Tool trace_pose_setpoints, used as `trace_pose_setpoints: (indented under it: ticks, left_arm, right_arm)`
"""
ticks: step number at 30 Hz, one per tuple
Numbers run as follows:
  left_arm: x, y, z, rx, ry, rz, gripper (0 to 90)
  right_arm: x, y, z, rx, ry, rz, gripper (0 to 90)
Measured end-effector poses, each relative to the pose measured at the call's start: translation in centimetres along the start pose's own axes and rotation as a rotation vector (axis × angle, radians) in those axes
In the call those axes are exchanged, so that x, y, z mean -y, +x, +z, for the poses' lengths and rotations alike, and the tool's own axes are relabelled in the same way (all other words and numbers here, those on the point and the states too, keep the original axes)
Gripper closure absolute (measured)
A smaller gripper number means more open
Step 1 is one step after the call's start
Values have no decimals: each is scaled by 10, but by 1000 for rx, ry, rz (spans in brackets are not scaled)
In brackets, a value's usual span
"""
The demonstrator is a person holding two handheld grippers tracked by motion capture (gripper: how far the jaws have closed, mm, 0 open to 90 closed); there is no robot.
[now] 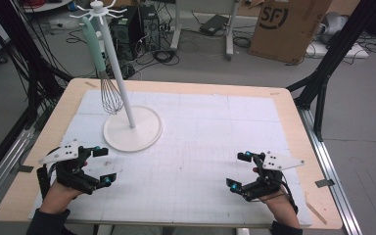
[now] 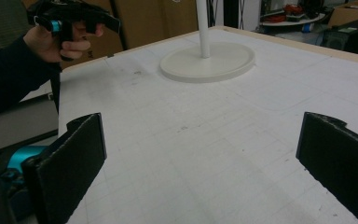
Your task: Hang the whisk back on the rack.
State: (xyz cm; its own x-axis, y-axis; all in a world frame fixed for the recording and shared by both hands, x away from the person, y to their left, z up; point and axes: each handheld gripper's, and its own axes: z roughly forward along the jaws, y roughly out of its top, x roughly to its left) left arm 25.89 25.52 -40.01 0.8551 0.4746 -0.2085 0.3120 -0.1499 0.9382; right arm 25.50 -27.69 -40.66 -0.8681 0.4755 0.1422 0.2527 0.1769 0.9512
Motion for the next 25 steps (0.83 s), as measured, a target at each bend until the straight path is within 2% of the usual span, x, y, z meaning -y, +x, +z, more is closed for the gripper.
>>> trace_pose_setpoints:
  ticks: [4,9,25]
  left_arm:
    - [2,1,3,-9,9,-8,17]
    - [2,3,3,-16,-2,-12,17]
    - [2,5,3,-16,-7,-25,17]
  right_arm:
    - [0,0,0,6,2,-5,1]
    - [1,1,-3,8,2,-9,1]
    - [2,0,-9,24,-8,-21,1]
